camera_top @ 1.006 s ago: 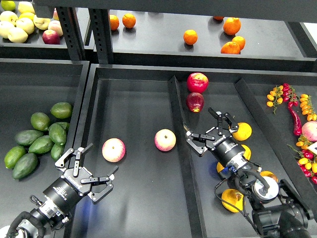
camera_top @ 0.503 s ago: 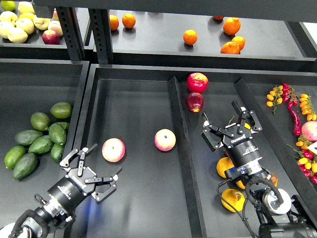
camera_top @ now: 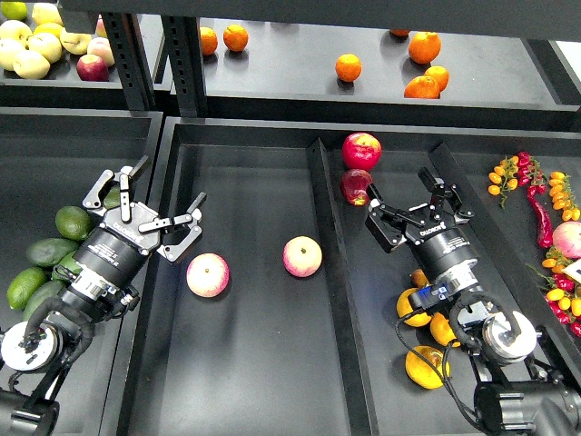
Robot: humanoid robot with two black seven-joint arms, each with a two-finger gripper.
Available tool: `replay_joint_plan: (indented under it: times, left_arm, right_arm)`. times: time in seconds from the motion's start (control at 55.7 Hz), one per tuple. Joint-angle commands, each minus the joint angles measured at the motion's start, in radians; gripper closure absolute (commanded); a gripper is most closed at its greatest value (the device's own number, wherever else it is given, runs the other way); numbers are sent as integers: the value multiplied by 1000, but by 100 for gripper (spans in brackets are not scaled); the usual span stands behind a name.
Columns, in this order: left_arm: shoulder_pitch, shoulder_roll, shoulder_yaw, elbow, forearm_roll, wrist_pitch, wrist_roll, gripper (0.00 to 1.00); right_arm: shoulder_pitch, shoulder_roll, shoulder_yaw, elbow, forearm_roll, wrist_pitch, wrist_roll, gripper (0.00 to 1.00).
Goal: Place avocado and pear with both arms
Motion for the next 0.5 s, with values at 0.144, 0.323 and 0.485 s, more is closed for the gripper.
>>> replay_joint_plan:
  times: [0.144, 0.323, 0.485]
  left_arm:
    - [45, 0, 0, -44, -3, 0, -43, 1]
    - [87, 0, 1, -100, -6, 0, -40, 1]
    - [118, 0, 4, -113, -8, 0, -35, 1]
  right_arm:
    - [-73, 0, -21, 91, 1, -8, -2, 0]
    - [-117, 0, -23, 137, 1, -2, -1, 0]
    - [-133, 0, -23, 154, 1, 3, -1, 0]
